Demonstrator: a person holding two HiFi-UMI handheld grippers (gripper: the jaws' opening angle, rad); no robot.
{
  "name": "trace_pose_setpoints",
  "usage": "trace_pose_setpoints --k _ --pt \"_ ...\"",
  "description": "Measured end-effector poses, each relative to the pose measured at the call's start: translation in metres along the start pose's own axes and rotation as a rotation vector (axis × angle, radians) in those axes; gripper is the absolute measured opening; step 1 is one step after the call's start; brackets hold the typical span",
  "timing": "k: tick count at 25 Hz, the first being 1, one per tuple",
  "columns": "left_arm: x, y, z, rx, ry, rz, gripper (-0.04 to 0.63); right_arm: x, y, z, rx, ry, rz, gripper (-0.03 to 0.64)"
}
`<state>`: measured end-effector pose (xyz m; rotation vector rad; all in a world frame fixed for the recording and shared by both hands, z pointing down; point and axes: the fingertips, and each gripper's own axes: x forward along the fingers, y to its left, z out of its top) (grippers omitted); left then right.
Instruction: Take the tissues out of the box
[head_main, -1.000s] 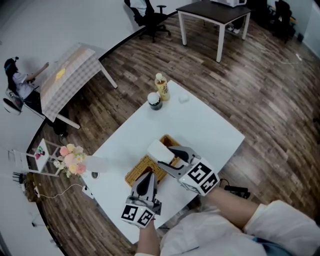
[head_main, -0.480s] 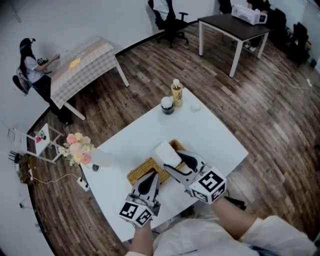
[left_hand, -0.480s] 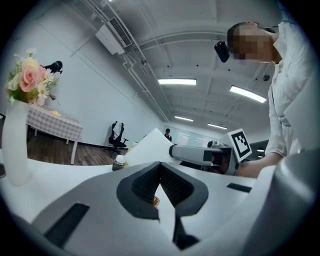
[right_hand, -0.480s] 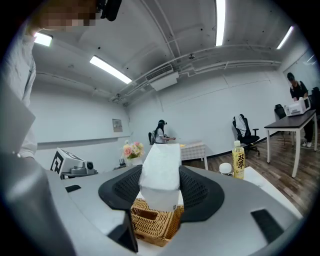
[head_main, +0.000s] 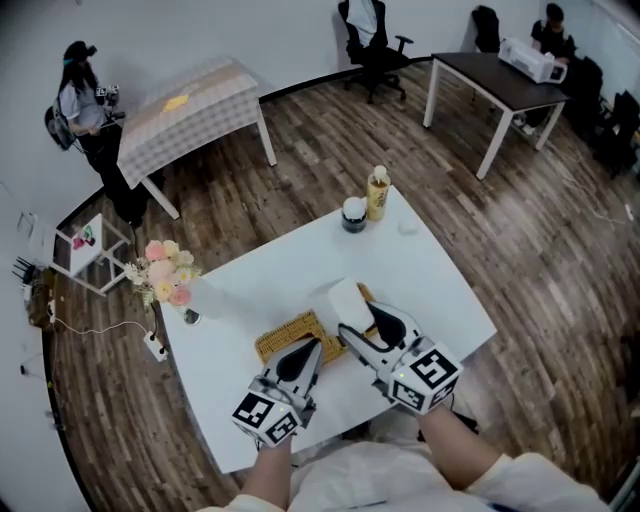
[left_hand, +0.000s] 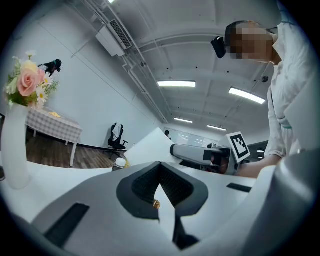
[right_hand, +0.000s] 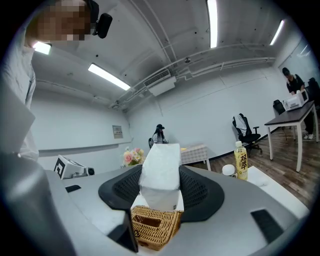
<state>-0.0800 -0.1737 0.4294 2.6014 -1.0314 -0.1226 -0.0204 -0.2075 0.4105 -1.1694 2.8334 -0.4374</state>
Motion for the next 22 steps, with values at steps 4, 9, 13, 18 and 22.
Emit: trace_pose_setpoints --k 4,9,13,18,22 --pt "0.0001 0.0027 0.0005 -0.002 -0.003 0.001 0.002 0.0025 -0.0003 0.0001 -0.008 0.004 0.002 0.245" --pt "-0.0007 0.0030 0.0013 -0.003 -0.007 0.000 0.002 0.0031 0.0015 0.0019 -0.014 0.001 0.003 0.245" --pt "-0.0006 0.0039 0.0022 -0.002 -0.012 -0.003 0.002 0.0034 0.0011 0.0019 -0.018 0.004 0.001 0.245" --pt "0.0012 0.0050 0.0047 -0.002 -0.017 -0.006 0.002 0.0049 0.0005 0.0019 -0.033 0.018 0.006 0.245" --pt "0.0029 0.0062 0.0058 0.002 -0.029 -0.004 0.002 0.0074 -0.0002 0.0012 -0.045 0.023 0.017 0.245"
